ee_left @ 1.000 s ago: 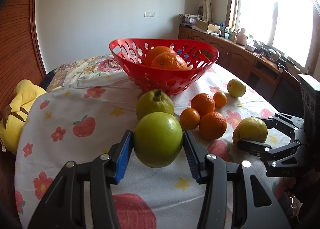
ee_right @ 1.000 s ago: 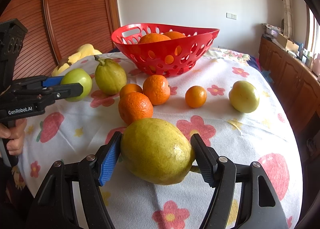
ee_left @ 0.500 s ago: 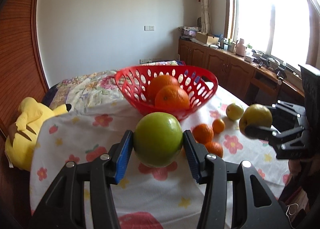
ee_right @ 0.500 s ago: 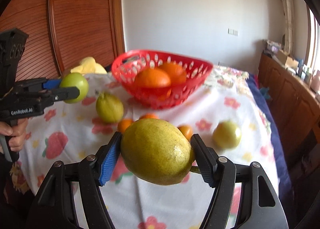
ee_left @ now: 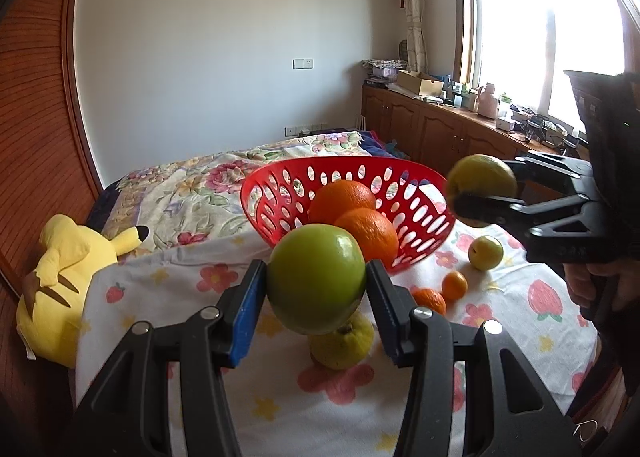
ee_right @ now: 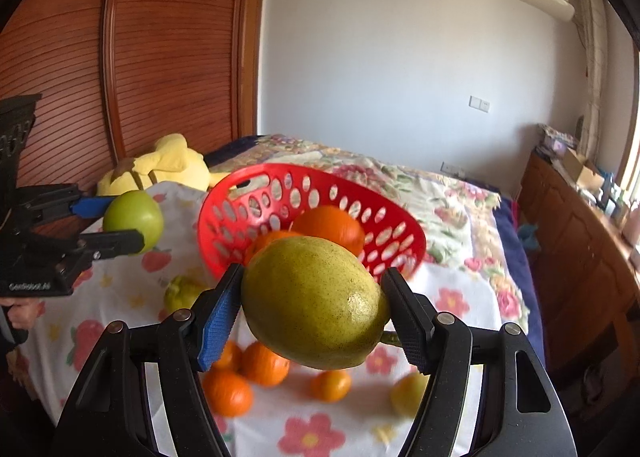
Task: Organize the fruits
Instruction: 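Carry the apple and pear over the red basket with both tools, then open both tools to drop the fruit into the basket and withdraw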
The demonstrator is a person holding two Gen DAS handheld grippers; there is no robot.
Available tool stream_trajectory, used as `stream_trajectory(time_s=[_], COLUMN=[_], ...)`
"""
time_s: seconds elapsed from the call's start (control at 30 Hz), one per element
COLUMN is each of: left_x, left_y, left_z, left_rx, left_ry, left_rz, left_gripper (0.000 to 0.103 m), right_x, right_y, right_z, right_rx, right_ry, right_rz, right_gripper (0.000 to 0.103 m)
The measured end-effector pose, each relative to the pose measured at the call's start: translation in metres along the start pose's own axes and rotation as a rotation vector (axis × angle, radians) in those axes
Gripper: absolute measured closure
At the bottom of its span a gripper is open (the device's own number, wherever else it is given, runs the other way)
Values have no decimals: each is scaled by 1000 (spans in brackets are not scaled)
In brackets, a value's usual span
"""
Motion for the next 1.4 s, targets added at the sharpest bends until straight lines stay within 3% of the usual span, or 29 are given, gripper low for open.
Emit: stream_trajectory(time_s=[0.47,0.77,1.4], left_x=[-25,-32,-47], left_y=[-31,-52,-104], left_z=[8,11,5], left_rx=[2,11,15], left_ry=[-15,-1,-7], left_rz=[9,20,59], left_gripper=[53,53,53], right_x=[-20,-14,-21], right_y=[-70,-90,-74], right_z=[-10,-13,-39], right_rx=[0,-2,-34], right_ry=[46,58,-15], right_rz=[59,92,20], right_gripper=[31,31,26])
Point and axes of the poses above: each gripper's, at about its wrist camera, not at the fingertips, and y roughly against the way its jaws point, z to its left, x to its underside, the point moved 7 cm from there along -y, roughly the way its jaws point, and after that the axes turned 4 degrees about x, right-handed, at the moved point
